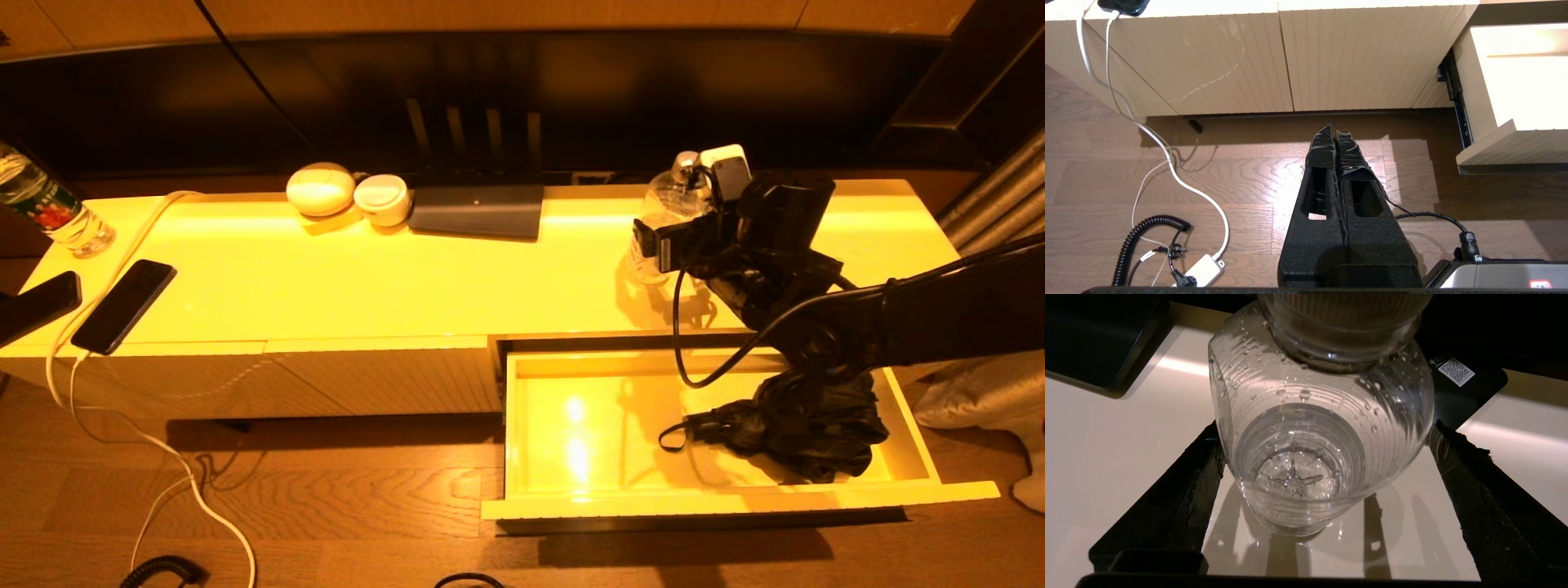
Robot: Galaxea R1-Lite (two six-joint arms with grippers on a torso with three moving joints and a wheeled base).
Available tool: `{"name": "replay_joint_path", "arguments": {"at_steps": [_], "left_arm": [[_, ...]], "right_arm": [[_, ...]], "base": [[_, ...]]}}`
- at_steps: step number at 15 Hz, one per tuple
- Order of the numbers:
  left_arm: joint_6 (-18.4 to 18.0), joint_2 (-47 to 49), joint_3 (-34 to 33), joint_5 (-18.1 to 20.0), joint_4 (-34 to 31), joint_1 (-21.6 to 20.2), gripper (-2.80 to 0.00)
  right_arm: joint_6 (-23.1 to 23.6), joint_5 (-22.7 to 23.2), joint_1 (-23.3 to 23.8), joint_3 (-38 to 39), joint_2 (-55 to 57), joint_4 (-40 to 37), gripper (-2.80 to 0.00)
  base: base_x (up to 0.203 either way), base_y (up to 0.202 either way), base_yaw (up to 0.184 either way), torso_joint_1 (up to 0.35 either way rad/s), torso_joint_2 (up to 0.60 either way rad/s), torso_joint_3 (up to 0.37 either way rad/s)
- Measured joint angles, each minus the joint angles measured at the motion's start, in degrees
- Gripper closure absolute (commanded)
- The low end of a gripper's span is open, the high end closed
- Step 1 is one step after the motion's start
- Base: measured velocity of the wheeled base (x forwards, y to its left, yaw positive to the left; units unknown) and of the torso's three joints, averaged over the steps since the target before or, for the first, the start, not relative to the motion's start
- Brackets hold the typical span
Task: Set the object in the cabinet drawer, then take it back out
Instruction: Put the mineral water in the drawer
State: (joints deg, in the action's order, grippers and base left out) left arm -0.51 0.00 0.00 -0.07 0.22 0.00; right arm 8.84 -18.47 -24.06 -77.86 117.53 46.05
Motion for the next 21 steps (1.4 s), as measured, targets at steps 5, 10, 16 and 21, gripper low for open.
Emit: {"name": "replay_joint_path", "arguments": {"at_steps": [5, 10, 16, 21], "left_arm": [[0.0, 0.0, 0.0, 0.0, 0.0, 0.0, 0.00], [0.0, 0.0, 0.0, 0.0, 0.0, 0.0, 0.00], [0.0, 0.0, 0.0, 0.0, 0.0, 0.0, 0.00], [0.0, 0.0, 0.0, 0.0, 0.0, 0.0, 0.00]], "right_arm": [[0.0, -0.6, 0.0, -5.0, 4.1, 0.6, -2.80], [2.2, -2.6, -0.4, -9.1, 6.8, 5.0, -2.80], [11.3, -3.7, -0.5, -9.8, 9.9, 18.4, -2.80], [11.3, -4.5, -0.4, -10.6, 11.1, 19.3, -2.80]], "base": [[0.000, 0.000, 0.000, 0.000, 0.00, 0.000], [0.000, 0.000, 0.000, 0.000, 0.00, 0.000], [0.000, 0.000, 0.000, 0.000, 0.00, 0.000], [0.000, 0.000, 0.000, 0.000, 0.00, 0.000]]}}
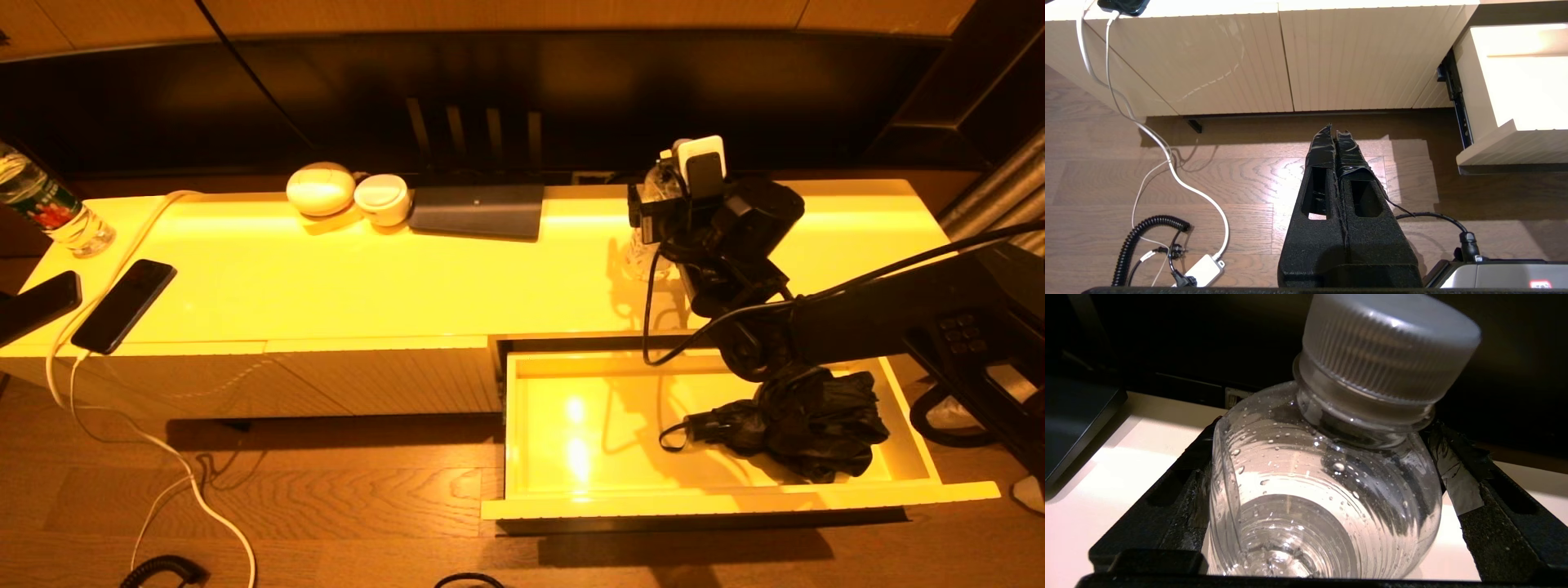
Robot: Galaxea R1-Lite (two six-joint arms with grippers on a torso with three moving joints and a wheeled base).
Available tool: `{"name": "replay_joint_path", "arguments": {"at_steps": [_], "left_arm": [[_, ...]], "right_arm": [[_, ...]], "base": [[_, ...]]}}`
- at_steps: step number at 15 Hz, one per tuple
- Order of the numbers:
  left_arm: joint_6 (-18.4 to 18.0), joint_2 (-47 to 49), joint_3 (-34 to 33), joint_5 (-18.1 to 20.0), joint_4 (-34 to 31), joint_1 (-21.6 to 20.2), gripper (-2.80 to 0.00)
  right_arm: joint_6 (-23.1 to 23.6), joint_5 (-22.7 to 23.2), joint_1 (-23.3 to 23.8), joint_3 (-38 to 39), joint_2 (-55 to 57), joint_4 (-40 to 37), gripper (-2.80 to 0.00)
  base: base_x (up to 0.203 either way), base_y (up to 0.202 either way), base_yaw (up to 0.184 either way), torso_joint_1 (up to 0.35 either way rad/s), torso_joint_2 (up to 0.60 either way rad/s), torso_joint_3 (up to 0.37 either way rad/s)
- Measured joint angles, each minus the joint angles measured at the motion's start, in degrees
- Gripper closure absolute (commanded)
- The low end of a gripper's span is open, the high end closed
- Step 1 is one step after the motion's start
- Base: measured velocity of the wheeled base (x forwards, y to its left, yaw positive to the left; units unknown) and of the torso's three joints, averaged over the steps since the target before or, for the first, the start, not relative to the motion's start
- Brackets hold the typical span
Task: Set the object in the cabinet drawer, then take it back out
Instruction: Put the mineral water in the drawer
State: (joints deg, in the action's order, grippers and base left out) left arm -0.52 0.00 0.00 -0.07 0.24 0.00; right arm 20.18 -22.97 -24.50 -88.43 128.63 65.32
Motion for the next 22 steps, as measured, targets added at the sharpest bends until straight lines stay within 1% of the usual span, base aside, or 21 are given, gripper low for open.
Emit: {"name": "replay_joint_path", "arguments": {"at_steps": [1, 2, 6, 13, 14, 16, 19, 22], "left_arm": [[0.0, 0.0, 0.0, 0.0, 0.0, 0.0, 0.00], [0.0, 0.0, 0.0, 0.0, 0.0, 0.0, 0.00], [0.0, 0.0, 0.0, 0.0, 0.0, 0.0, 0.00], [0.0, 0.0, 0.0, 0.0, 0.0, 0.0, 0.00], [0.0, 0.0, 0.0, 0.0, 0.0, 0.0, 0.00], [0.0, 0.0, 0.0, 0.0, 0.0, 0.0, 0.00], [0.0, 0.0, 0.0, 0.0, 0.0, 0.0, 0.00], [0.0, 0.0, 0.0, 0.0, 0.0, 0.0, 0.00]], "right_arm": [[0.0, -0.9, 0.0, -0.4, 0.2, 1.0, -2.80], [0.1, -1.5, 0.0, -0.7, 0.4, 2.1, 0.00], [1.8, -1.6, -0.4, -0.5, 0.6, 3.0, 0.00], [2.1, -1.5, -0.9, 0.9, 0.6, 4.1, 0.00], [2.7, -1.3, -0.9, 2.1, -0.1, 3.9, 0.00], [5.7, -0.5, -1.0, 6.3, -2.6, 3.0, 0.00], [9.7, 2.9, -0.9, 13.8, -8.7, -2.0, 0.00], [13.1, 5.1, -0.9, 20.5, -16.4, -11.1, 0.00]], "base": [[0.000, 0.000, 0.000, 0.000, 0.00, 0.000], [0.000, 0.000, 0.000, 0.000, 0.00, 0.000], [0.000, 0.000, 0.000, 0.000, 0.00, 0.000], [0.000, 0.000, 0.000, 0.000, 0.00, 0.000], [0.000, 0.000, 0.000, 0.000, 0.00, 0.000], [0.000, 0.000, 0.000, 0.000, 0.00, 0.000], [0.000, 0.000, 0.000, 0.000, 0.00, 0.000], [0.000, 0.000, 0.000, 0.000, 0.00, 0.000]]}}
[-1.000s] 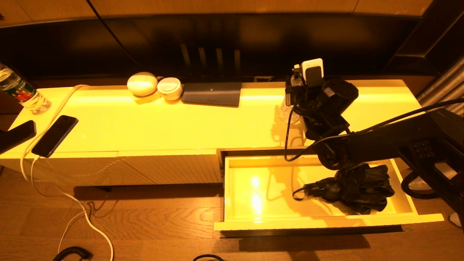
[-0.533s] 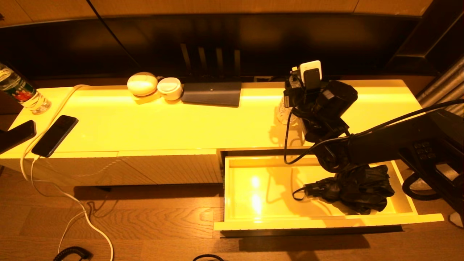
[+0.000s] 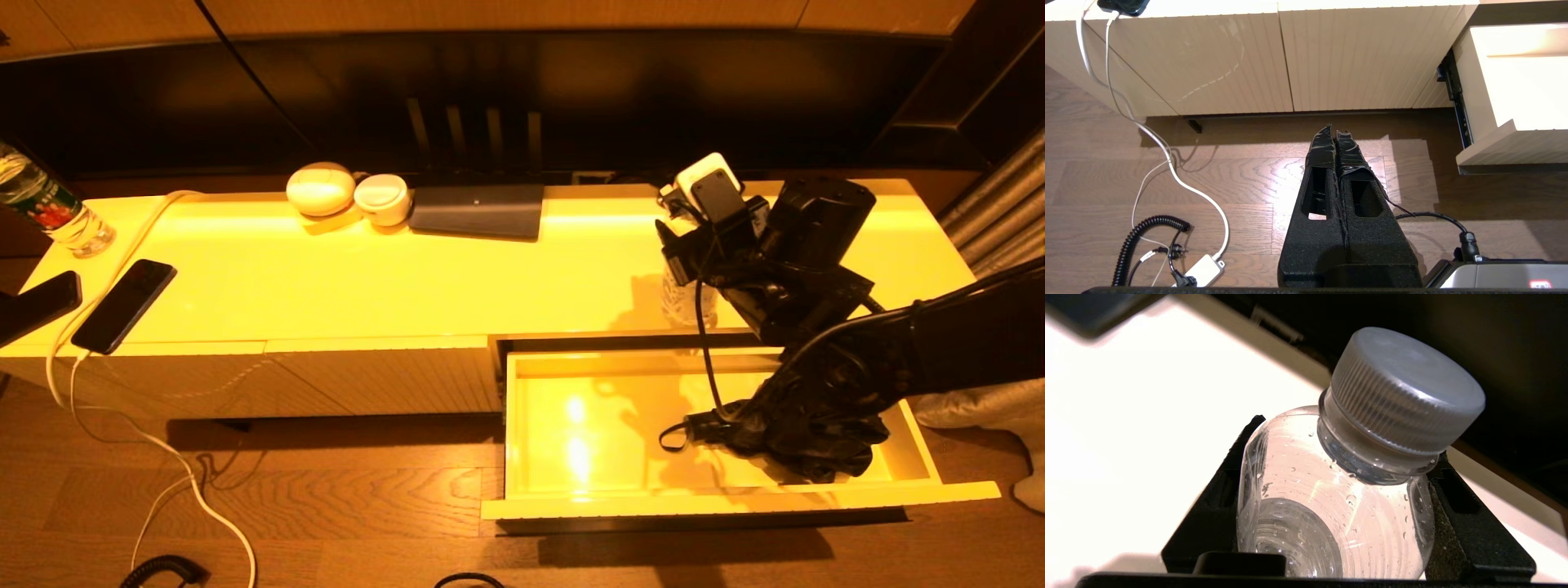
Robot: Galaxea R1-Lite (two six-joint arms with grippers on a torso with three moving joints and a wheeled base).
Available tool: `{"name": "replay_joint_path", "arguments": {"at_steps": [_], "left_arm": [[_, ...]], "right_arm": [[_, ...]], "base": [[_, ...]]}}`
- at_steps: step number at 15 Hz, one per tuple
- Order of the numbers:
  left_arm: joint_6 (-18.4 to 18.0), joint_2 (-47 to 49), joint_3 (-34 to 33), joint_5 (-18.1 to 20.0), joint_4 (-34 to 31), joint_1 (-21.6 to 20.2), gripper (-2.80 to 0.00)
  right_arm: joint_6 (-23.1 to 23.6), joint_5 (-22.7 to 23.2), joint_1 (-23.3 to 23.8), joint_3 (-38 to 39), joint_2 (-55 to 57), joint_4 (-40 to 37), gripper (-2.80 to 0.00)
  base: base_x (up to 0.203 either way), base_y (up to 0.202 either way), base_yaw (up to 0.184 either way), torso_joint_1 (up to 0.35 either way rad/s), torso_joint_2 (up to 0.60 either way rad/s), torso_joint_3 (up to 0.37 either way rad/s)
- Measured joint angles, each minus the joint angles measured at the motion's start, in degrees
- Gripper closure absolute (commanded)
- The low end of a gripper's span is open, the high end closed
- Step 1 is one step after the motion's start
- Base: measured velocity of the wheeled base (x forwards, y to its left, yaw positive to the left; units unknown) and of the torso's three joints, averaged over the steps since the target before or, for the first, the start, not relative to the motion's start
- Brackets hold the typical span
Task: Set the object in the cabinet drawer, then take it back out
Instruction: Put the mineral water in the drawer
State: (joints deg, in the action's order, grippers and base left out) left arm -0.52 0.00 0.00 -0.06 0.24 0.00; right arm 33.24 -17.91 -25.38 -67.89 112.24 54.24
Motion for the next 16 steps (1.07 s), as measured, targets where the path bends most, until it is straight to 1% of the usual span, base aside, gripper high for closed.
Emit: {"name": "replay_joint_path", "arguments": {"at_steps": [2, 5, 7, 10, 14, 16], "left_arm": [[0.0, 0.0, 0.0, 0.0, 0.0, 0.0, 0.00], [0.0, 0.0, 0.0, 0.0, 0.0, 0.0, 0.00], [0.0, 0.0, 0.0, 0.0, 0.0, 0.0, 0.00], [0.0, 0.0, 0.0, 0.0, 0.0, 0.0, 0.00], [0.0, 0.0, 0.0, 0.0, 0.0, 0.0, 0.00], [0.0, 0.0, 0.0, 0.0, 0.0, 0.0, 0.00]], "right_arm": [[3.0, 1.9, -0.5, 3.9, -5.2, -7.7, 0.00], [7.4, 3.1, -2.1, 9.8, -12.1, -18.8, 0.00], [10.9, 3.8, -3.8, 13.5, -15.3, -23.1, 0.00], [12.7, 3.7, -6.3, 18.9, -17.3, -23.9, 0.00], [16.4, 3.7, -6.9, 24.0, -16.6, -23.4, 0.00], [18.8, 5.0, -7.0, 26.4, -15.6, -23.0, 0.00]], "base": [[0.000, 0.000, 0.000, 0.000, 0.00, 0.000], [0.000, 0.000, 0.000, 0.000, 0.00, 0.000], [0.000, 0.000, 0.000, 0.000, 0.00, 0.000], [0.000, 0.000, 0.000, 0.000, 0.00, 0.000], [0.000, 0.000, 0.000, 0.000, 0.00, 0.000], [0.000, 0.000, 0.000, 0.000, 0.00, 0.000]]}}
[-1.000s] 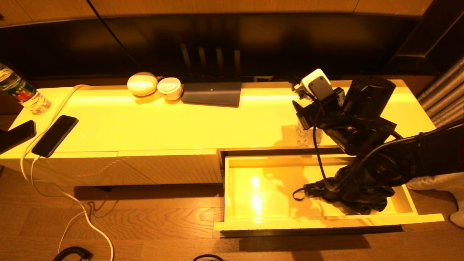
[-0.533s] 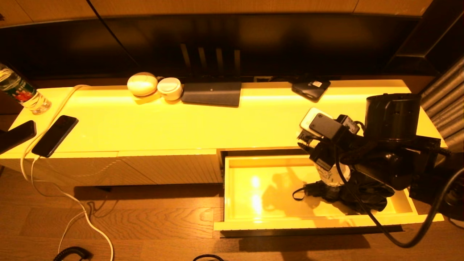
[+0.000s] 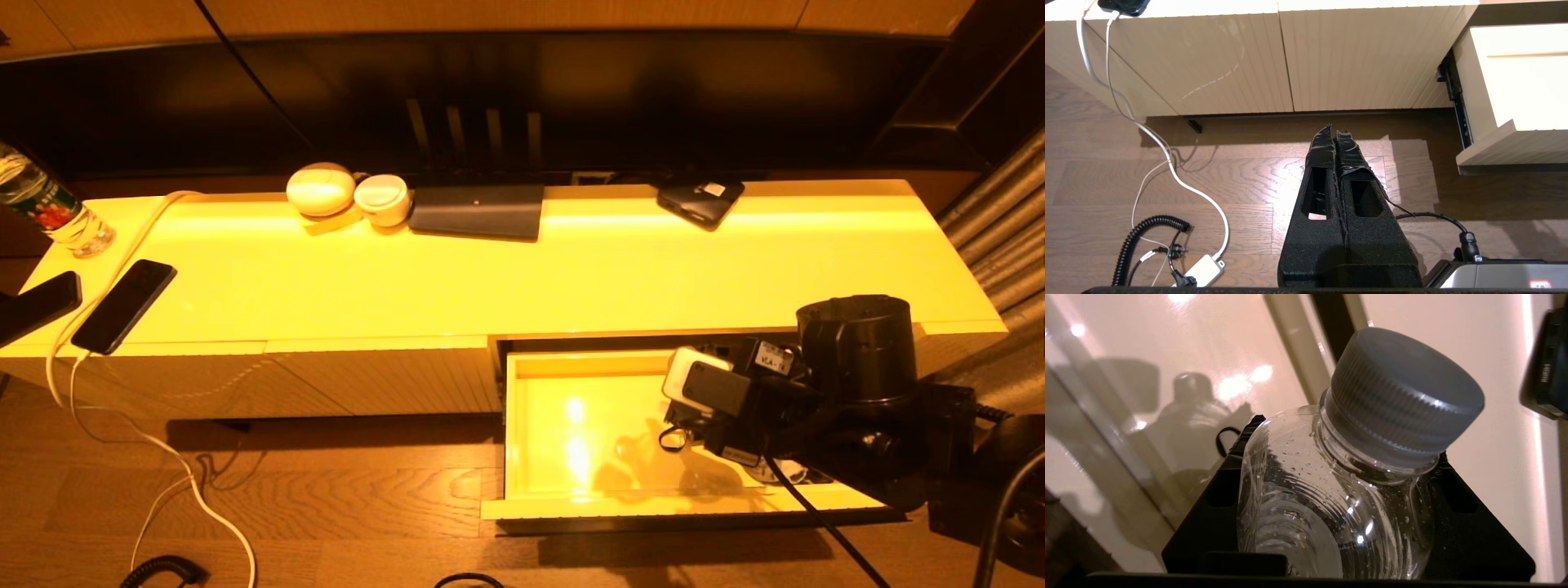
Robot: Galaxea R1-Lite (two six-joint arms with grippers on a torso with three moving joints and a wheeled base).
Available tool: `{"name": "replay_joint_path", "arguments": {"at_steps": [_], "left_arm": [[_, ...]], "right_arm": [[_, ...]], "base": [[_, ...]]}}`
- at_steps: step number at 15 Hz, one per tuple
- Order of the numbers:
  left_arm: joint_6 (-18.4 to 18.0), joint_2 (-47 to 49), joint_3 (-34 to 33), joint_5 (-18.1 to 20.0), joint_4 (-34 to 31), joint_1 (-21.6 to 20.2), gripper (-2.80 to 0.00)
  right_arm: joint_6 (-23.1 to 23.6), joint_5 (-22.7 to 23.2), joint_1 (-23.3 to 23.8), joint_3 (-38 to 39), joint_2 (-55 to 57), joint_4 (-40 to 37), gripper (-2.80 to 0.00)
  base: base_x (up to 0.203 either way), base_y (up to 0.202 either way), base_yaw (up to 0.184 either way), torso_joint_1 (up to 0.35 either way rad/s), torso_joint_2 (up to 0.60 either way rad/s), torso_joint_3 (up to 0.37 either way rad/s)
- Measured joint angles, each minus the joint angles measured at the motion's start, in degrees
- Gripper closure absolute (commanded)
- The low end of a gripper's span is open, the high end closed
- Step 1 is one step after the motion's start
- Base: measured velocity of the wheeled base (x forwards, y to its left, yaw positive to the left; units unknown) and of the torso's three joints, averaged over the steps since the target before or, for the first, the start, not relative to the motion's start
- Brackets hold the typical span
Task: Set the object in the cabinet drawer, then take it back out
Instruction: Put the mineral water in the drawer
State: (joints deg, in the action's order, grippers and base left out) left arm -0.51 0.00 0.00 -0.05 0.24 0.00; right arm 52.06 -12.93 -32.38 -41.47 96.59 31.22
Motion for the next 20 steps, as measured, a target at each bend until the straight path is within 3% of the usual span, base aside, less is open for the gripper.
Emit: {"name": "replay_joint_path", "arguments": {"at_steps": [4, 13, 20], "left_arm": [[0.0, 0.0, 0.0, 0.0, 0.0, 0.0, 0.00], [0.0, 0.0, 0.0, 0.0, 0.0, 0.0, 0.00], [0.0, 0.0, 0.0, 0.0, 0.0, 0.0, 0.00]], "right_arm": [[4.9, 5.1, 0.0, 2.6, 2.2, 0.0, 0.00], [16.0, 8.3, -0.4, 0.8, 8.8, -0.8, 0.00], [17.2, 8.9, 0.2, -7.8, 13.8, -5.6, 0.00]], "base": [[0.000, 0.000, 0.000, 0.000, 0.00, 0.000], [0.000, 0.000, 0.000, 0.000, 0.00, 0.000], [0.000, 0.000, 0.000, 0.000, 0.00, 0.000]]}}
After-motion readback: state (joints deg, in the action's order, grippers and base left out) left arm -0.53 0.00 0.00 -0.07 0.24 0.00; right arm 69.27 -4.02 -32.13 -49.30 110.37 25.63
